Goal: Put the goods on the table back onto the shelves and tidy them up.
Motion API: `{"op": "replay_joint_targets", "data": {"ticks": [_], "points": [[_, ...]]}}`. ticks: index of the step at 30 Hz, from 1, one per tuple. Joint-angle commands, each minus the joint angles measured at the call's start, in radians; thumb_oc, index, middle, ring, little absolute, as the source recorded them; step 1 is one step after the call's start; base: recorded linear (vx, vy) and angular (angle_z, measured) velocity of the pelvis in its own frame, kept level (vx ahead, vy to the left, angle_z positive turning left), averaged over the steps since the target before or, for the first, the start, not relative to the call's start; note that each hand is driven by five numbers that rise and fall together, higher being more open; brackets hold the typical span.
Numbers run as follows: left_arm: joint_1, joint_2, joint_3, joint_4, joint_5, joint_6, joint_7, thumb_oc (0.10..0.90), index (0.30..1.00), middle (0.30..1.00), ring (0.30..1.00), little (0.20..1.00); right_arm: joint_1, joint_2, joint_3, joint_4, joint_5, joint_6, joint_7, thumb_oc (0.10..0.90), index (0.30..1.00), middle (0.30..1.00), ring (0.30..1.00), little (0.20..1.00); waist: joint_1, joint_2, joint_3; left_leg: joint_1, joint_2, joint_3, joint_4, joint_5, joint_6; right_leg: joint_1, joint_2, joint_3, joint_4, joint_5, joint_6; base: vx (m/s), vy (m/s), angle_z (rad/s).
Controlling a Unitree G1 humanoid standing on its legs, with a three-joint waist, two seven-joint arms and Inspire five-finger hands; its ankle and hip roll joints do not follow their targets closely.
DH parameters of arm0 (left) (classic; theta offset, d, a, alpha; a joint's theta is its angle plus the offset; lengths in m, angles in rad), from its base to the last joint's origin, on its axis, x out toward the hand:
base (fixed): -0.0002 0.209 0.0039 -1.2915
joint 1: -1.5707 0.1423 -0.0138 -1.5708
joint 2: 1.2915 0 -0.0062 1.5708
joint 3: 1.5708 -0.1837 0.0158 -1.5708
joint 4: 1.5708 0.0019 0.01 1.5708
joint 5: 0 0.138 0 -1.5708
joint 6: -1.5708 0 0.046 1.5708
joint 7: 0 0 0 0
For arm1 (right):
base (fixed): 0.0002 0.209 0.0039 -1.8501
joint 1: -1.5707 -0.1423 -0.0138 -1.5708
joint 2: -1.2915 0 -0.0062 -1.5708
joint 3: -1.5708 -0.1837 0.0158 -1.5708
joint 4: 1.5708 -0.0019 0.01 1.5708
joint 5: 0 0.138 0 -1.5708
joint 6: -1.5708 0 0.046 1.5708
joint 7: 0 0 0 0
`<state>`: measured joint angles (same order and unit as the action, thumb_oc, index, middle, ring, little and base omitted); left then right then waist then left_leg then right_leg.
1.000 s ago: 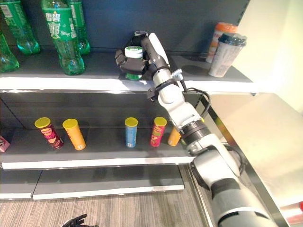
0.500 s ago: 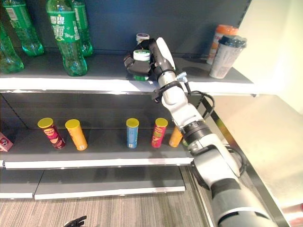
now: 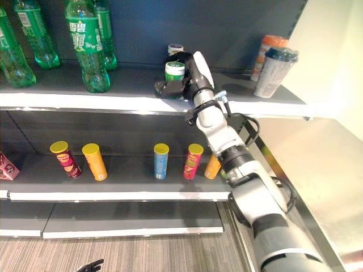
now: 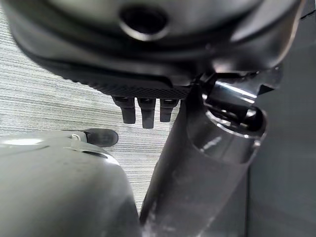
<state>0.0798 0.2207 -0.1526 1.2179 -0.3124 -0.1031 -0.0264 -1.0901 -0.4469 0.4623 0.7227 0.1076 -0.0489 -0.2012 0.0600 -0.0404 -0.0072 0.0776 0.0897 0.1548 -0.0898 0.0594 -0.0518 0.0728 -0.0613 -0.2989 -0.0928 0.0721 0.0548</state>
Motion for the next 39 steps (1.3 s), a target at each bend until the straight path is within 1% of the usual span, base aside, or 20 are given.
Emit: {"op": "replay_joint_targets", "data": {"ticks": [1,5,9,16,18,23,24,25,27,28,30,31,32,33,34,35,36,37,38,39], "points": [[-0.049,0.012,-0.042,0.053,0.017,-0.031,0.008,0.8,0.9,0.9,0.9,0.9,-0.092,-0.067,-0.055,-0.079,0.031,-0.069,-0.058,0.8,0.9,0.9,0.9,0.9,0.014,-0.054,-0.002,0.049,-0.001,0.046,0.003,-0.053,-0.018,0.026,-0.036,0.034,0.006,0.003,0.043,0.0,0.0,0.0],[-0.048,0.006,-0.018,0.058,0.044,-0.019,0.014,0.8,0.9,0.9,0.9,0.9,-0.024,-0.149,-0.131,-0.29,0.01,-0.088,-0.093,0.8,0.9,0.9,0.9,0.9,-0.003,-0.05,-0.004,0.053,-0.001,0.053,0.003,-0.059,-0.018,0.028,-0.033,0.042,0.007,-0.003,0.043,0.0,0.0,0.0],[-0.048,0.0,-0.004,0.059,0.066,-0.015,0.02,0.8,0.9,0.9,0.9,0.9,0.03,-0.204,-0.184,-0.428,-0.013,-0.099,-0.111,0.8,0.9,0.9,0.9,0.9,-0.013,-0.045,-0.004,0.057,-0.001,0.058,0.003,-0.062,-0.018,0.026,-0.031,0.049,0.008,-0.006,0.044,0.0,0.002,-0.01],[-0.037,-0.006,0.003,0.051,0.084,-0.008,0.026,0.8,0.9,0.9,0.9,0.9,0.104,-0.248,-0.259,-0.597,-0.015,-0.119,-0.123,0.8,0.9,0.9,0.9,0.9,-0.025,-0.042,-0.005,0.063,0.0,0.066,0.003,-0.067,-0.016,0.025,-0.029,0.056,0.01,-0.009,0.044,-0.01,0.005,-0.05],[-0.034,-0.007,0.007,0.052,0.087,-0.006,0.027,0.8,0.9,0.9,0.9,0.9,0.121,-0.25,-0.27,-0.633,0.003,-0.128,-0.117,0.8,0.9,0.9,0.9,0.9,-0.029,-0.042,-0.005,0.064,0.001,0.07,0.003,-0.067,-0.016,0.024,-0.027,0.059,0.01,-0.009,0.043,-0.01,0.014,-0.11],[-0.028,-0.018,0.032,0.052,0.091,-0.007,0.025,0.8,0.9,0.9,0.9,0.9,0.221,-0.328,-0.328,-0.792,0.121,-0.185,-0.063,0.8,0.9,0.9,0.9,0.9,-0.061,-0.043,-0.005,0.07,0.0,0.085,0.003,-0.072,-0.016,0.016,-0.024,0.077,0.014,-0.007,0.046,-0.01,0.039,-0.03],[-0.023,-0.025,0.041,0.054,0.092,-0.009,0.015,0.8,0.9,0.9,0.9,0.9,0.303,-0.375,-0.385,-0.862,0.195,-0.213,-0.031,0.8,0.9,0.9,0.9,0.9,-0.082,-0.044,-0.004,0.074,0.0,0.096,0.003,-0.074,-0.016,0.011,-0.024,0.089,0.017,-0.003,0.05,-0.01,0.047,-0.01],[-0.023,-0.024,0.039,0.054,0.092,-0.009,0.015,0.8,0.9,0.9,0.9,0.9,0.31,-0.376,-0.391,-0.866,0.197,-0.213,-0.029,0.8,0.9,0.9,0.9,0.9,-0.079,-0.045,-0.005,0.074,0.0,0.097,0.003,-0.074,-0.016,0.011,-0.024,0.089,0.017,-0.003,0.05,-0.02,0.072,-0.03],[-0.013,-0.033,0.054,0.053,0.101,-0.015,0.005,0.8,0.9,0.9,0.9,0.9,0.446,-0.456,-0.502,-0.945,0.267,-0.241,0.009,0.8,0.9,0.9,0.9,0.9,-0.114,-0.046,-0.007,0.079,-0.001,0.115,0.003,-0.08,-0.013,-0.001,-0.024,0.107,0.018,0.007,0.057,-0.01,0.054,-0.12],[-0.012,-0.03,0.048,0.054,0.101,-0.016,0.005,0.8,0.9,0.9,0.9,0.9,0.46,-0.457,-0.514,-0.951,0.27,-0.241,0.012,0.8,0.9,0.9,0.9,0.9,-0.107,-0.048,-0.009,0.079,-0.001,0.116,0.003,-0.081,-0.013,-0.001,-0.024,0.108,0.018,0.008,0.057,0.0,0.048,-0.17],[-0.004,-0.035,0.051,0.05,0.115,-0.024,-0.005,0.8,0.9,0.9,0.9,0.9,0.585,-0.523,-0.626,-0.978,0.314,-0.258,0.028,0.8,0.9,0.9,0.9,0.9,-0.137,-0.051,-0.008,0.084,-0.002,0.136,0.003,-0.086,-0.011,-0.012,-0.026,0.128,0.02,0.02,0.066,-0.03,0.079,-0.33],[0.005,-0.037,0.054,0.046,0.127,-0.03,-0.013,0.8,0.9,0.9,0.9,0.9,0.687,-0.559,-0.733,-0.998,0.316,-0.271,0.027,0.8,0.9,0.9,0.9,0.9,-0.165,-0.049,-0.007,0.091,-0.002,0.152,0.003,-0.097,-0.007,-0.022,-0.026,0.144,0.022,0.028,0.074,-0.04,0.07,-0.37],[0.004,-0.035,0.05,0.046,0.127,-0.03,-0.013,0.8,0.9,0.9,0.9,0.9,0.696,-0.558,-0.742,-1.002,0.317,-0.27,0.028,0.8,0.9,0.9,0.9,0.9,-0.16,-0.052,-0.009,0.086,-0.003,0.153,0.003,-0.092,-0.007,-0.027,-0.027,0.145,0.022,0.032,0.073,-0.02,0.103,-0.26],[0.012,-0.035,0.047,0.039,0.151,-0.039,-0.017,0.8,0.9,0.9,0.9,0.9,0.802,-0.588,-0.869,-1.013,0.289,-0.278,0.007,0.8,0.9,0.9,0.9,0.9,-0.191,-0.051,-0.01,0.089,-0.003,0.17,0.003,-0.106,-0.001,-0.039,-0.029,0.163,0.022,0.044,0.084,-0.03,0.051,-0.46],[0.011,-0.033,0.043,0.039,0.152,-0.039,-0.017,0.8,0.9,0.9,0.9,0.9,0.81,-0.587,-0.878,-1.016,0.289,-0.278,0.008,0.8,0.9,0.9,0.9,0.9,-0.187,-0.054,-0.011,0.085,-0.005,0.171,0.003,-0.101,-0.001,-0.043,-0.031,0.164,0.022,0.048,0.083,-0.01,0.111,-0.56],[0.016,-0.034,0.035,0.031,0.176,-0.044,-0.021,0.8,0.9,0.9,0.9,0.9,0.891,-0.602,-0.984,-1.015,0.247,-0.283,-0.027,0.8,0.9,0.9,0.9,0.9,-0.217,-0.049,-0.009,0.089,-0.004,0.182,0.003,-0.113,0.004,-0.048,-0.034,0.179,0.023,0.057,0.092,-0.03,0.048,-0.55],[0.015,-0.032,0.029,0.031,0.176,-0.044,-0.021,0.8,0.9,0.9,0.9,0.9,0.905,-0.6,-0.998,-1.02,0.248,-0.283,-0.027,0.8,0.9,0.9,0.9,0.9,-0.209,-0.053,-0.012,0.082,-0.006,0.183,0.003,-0.106,0.004,-0.055,-0.036,0.181,0.024,0.062,0.09,-0.01,0.084,-0.4],[0.018,-0.032,0.021,0.024,0.195,-0.047,-0.024,0.8,0.9,0.9,0.9,0.9,0.958,-0.606,-1.064,-1.016,0.222,-0.281,-0.046,0.8,0.9,0.9,0.9,0.9,-0.226,-0.052,-0.011,0.083,-0.007,0.187,0.003,-0.11,0.007,-0.059,-0.039,0.187,0.025,0.067,0.094,-0.01,0.087,-0.29],[0.022,-0.033,0.015,0.02,0.222,-0.048,-0.03,0.8,0.9,0.9,0.9,0.9,1.055,-0.6,-1.175,-0.999,0.168,-0.273,-0.084,0.8,0.9,0.9,0.9,0.9,-0.256,-0.048,-0.007,0.085,-0.007,0.194,0.003,-0.124,0.011,-0.063,-0.043,0.192,0.027,0.071,0.104,-0.01,0.086,-0.27],[0.021,-0.031,0.009,0.02,0.223,-0.048,-0.03,0.8,0.9,0.9,0.9,0.9,1.066,-0.597,-1.186,-1.003,0.168,-0.273,-0.085,0.8,0.9,0.9,0.9,0.9,-0.25,-0.052,-0.008,0.081,-0.009,0.194,0.003,-0.117,0.012,-0.067,-0.045,0.192,0.028,0.075,0.102,-0.03,0.073,-0.1]]}}
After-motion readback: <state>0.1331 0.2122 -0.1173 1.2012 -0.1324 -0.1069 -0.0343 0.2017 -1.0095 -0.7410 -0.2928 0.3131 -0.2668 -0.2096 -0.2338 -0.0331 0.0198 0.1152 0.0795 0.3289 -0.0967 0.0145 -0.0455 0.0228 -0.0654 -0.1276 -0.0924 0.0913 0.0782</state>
